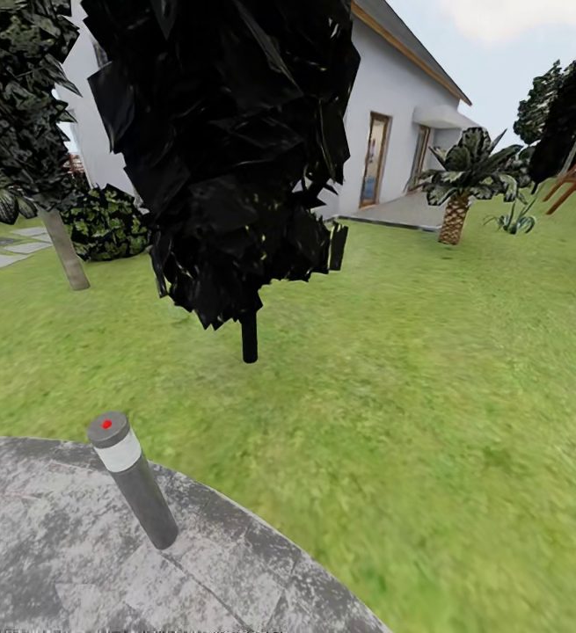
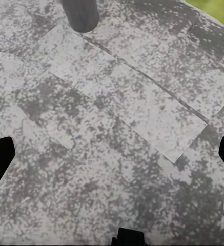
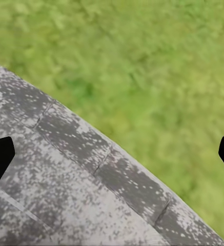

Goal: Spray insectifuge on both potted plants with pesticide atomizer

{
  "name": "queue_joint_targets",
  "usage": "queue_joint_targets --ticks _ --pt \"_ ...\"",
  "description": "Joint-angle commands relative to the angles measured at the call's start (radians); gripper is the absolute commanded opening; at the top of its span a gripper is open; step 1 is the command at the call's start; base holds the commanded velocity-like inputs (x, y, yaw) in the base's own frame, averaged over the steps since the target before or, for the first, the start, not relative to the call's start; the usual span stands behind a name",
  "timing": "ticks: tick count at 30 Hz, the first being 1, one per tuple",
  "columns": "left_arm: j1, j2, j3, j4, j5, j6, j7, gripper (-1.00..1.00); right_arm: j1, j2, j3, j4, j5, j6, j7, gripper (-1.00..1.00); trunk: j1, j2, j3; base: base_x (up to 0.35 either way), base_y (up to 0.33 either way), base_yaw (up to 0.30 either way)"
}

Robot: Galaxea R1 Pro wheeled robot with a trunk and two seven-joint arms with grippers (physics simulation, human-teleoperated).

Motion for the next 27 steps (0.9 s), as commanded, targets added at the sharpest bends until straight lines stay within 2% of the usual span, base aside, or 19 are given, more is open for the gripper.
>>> queue_joint_targets --ticks 1,9,19,27 --pt "-0.001 0.000 -0.001 0.001 0.009 -0.003 -0.001 1.00 0.000 0.000 0.000 0.000 0.000 -0.003 -0.003 1.00 0.000 0.000 -0.002 0.000 0.000 0.225" --pt "-0.001 0.000 -0.001 0.001 0.008 -0.003 -0.001 1.00 0.000 0.000 0.001 0.000 0.000 -0.003 -0.003 1.00 0.000 0.000 -0.010 -0.009 -0.003 0.225" --pt "-0.001 0.000 -0.001 0.001 0.009 -0.003 -0.001 1.00 0.000 0.000 0.001 0.001 0.000 -0.003 -0.003 1.00 0.000 0.000 -0.021 -0.242 -0.072 0.225" --pt "-0.001 0.000 -0.001 0.001 0.009 -0.003 -0.001 1.00 0.000 0.000 0.001 0.001 0.000 -0.003 -0.003 1.00 0.000 0.000 -0.026 -0.051 -0.009 0.251"
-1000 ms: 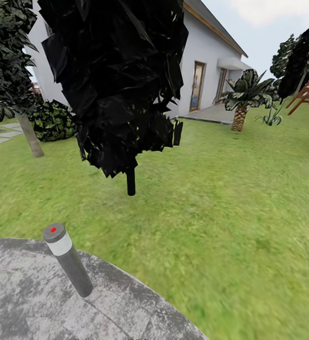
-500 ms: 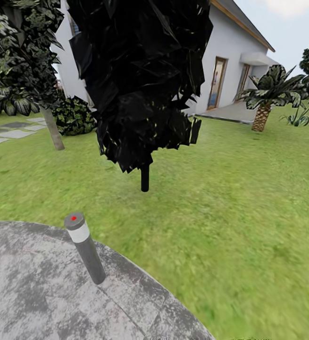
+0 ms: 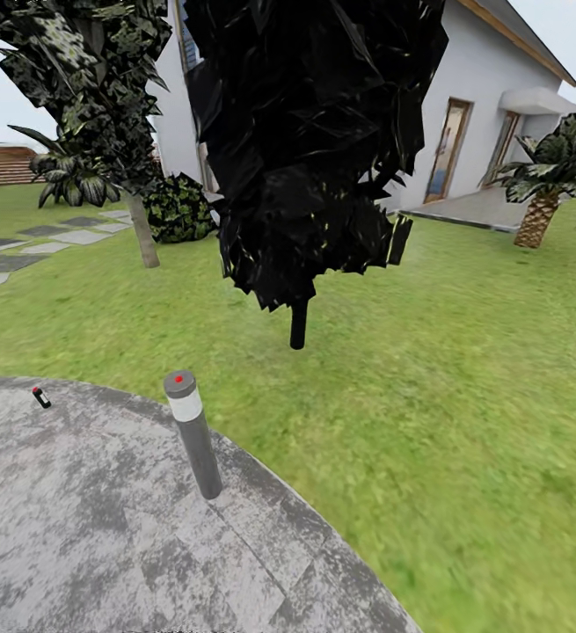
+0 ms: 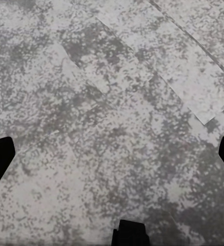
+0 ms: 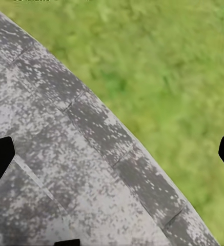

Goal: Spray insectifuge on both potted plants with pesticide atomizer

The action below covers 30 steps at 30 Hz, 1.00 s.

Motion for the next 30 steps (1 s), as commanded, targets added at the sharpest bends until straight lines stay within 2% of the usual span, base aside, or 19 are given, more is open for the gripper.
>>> queue_joint_targets --ticks 1,30 --pt "-0.001 0.000 -0.001 0.001 0.009 -0.003 -0.001 1.00 0.000 0.000 0.001 0.000 0.000 -0.003 -0.003 1.00 0.000 0.000 -0.001 -0.003 -0.001 0.276" --pt "-0.001 0.000 -0.001 0.001 0.009 -0.003 -0.001 1.00 0.000 0.000 0.001 0.000 0.000 -0.003 -0.003 1.00 0.000 0.000 0.016 0.000 0.000 0.271"
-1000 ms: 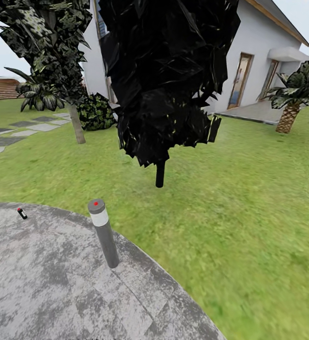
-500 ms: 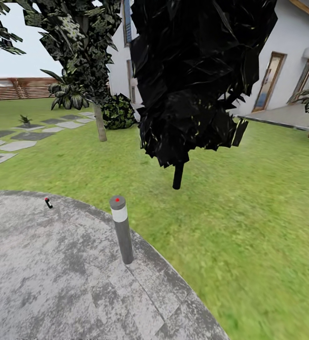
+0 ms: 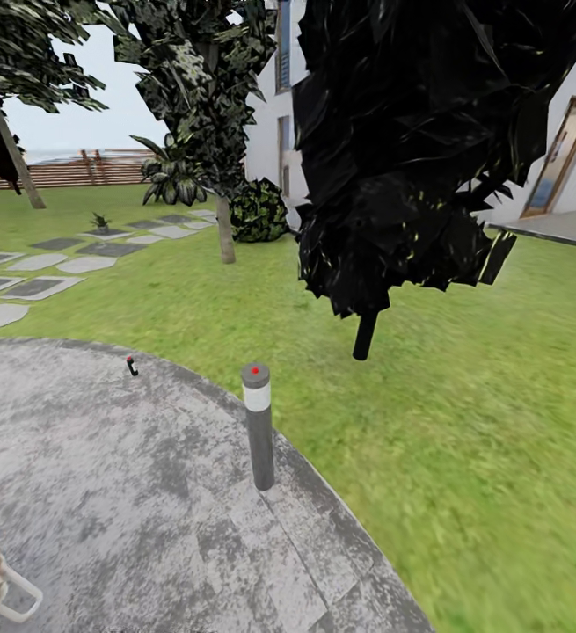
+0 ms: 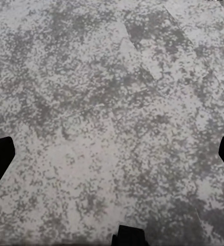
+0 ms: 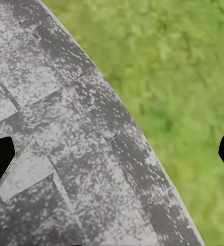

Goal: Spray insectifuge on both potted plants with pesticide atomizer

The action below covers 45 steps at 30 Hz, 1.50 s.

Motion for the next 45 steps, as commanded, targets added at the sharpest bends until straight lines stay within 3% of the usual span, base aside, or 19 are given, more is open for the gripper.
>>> queue_joint_targets --ticks 1,23,45 --pt "-0.001 0.000 -0.001 0.001 0.009 -0.003 -0.001 1.00 0.000 0.000 0.001 0.000 0.000 -0.003 -0.003 1.00 0.000 0.000 0.000 0.000 0.000 0.266" --pt "-0.001 0.000 -0.001 0.001 0.009 -0.003 -0.001 1.00 0.000 0.001 0.001 0.000 0.000 -0.003 -0.003 1.00 0.000 0.000 0.017 0.000 0.000 0.267" --pt "-0.001 0.000 -0.001 0.001 0.009 -0.003 -0.001 1.00 0.000 0.001 0.001 0.000 0.000 -0.003 -0.002 1.00 0.000 0.000 0.018 0.000 0.000 0.265"
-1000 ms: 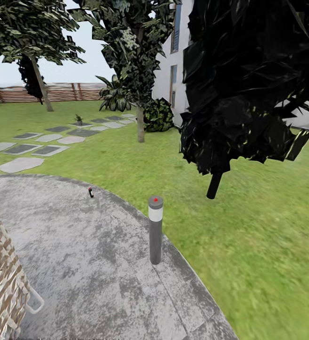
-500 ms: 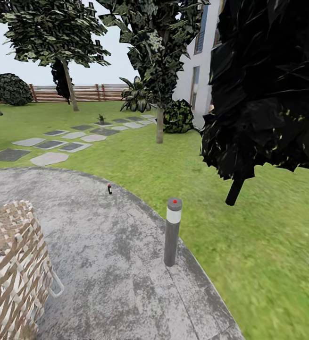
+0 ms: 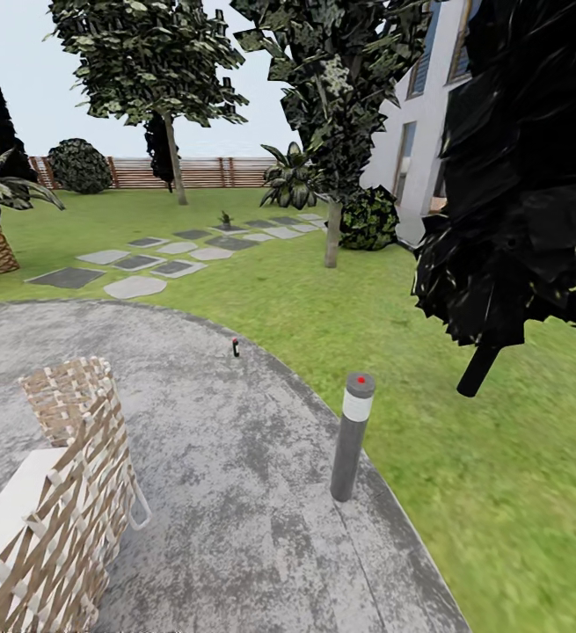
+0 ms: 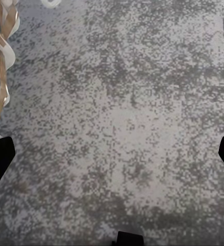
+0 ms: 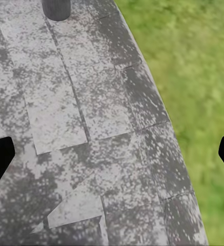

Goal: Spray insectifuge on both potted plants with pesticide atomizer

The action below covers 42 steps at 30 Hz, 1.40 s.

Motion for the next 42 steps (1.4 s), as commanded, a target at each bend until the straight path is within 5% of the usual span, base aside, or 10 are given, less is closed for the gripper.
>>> queue_joint_targets --ticks 1,23,29,33,35,38,42 --pt "-0.001 0.000 -0.001 0.001 0.009 -0.003 -0.001 1.00 0.000 0.000 0.001 0.000 0.000 -0.003 -0.003 1.00 0.000 0.000 -0.001 0.000 0.000 0.076" --pt "-0.020 0.002 -0.009 -0.053 -0.003 -0.004 -0.004 1.00 0.000 -0.002 0.008 -0.055 0.003 -0.004 0.004 1.00 0.000 0.000 -0.001 0.000 0.000 0.006" --pt "-0.171 0.020 -0.008 -0.122 -0.005 0.009 -0.004 1.00 -0.017 0.015 0.009 -0.244 0.000 -0.001 0.004 1.00 0.000 0.000 -0.001 0.000 0.000 0.000" --pt "-0.308 0.021 -0.008 -0.118 -0.002 0.021 -0.004 1.00 -0.120 0.062 0.040 -0.284 0.004 0.004 0.006 1.00 0.000 0.000 -0.001 0.000 0.000 0.000" --pt "-0.402 0.018 -0.008 -0.116 -0.002 0.053 -0.003 1.00 -0.247 0.091 0.106 -0.281 0.005 0.032 0.005 1.00 0.000 0.000 -0.001 0.000 0.000 0.000" --pt "-0.509 0.014 -0.012 -0.121 -0.005 0.166 -0.003 1.00 -0.407 0.138 0.172 -0.266 0.003 0.138 0.003 1.00 0.000 0.000 -0.001 0.000 0.000 0.000" --pt "-0.671 0.018 -0.015 -0.130 -0.005 0.365 -0.011 1.00 -0.658 0.228 0.199 -0.264 0.000 0.317 0.003 1.00 0.000 0.000 -0.001 0.000 0.000 0.000"
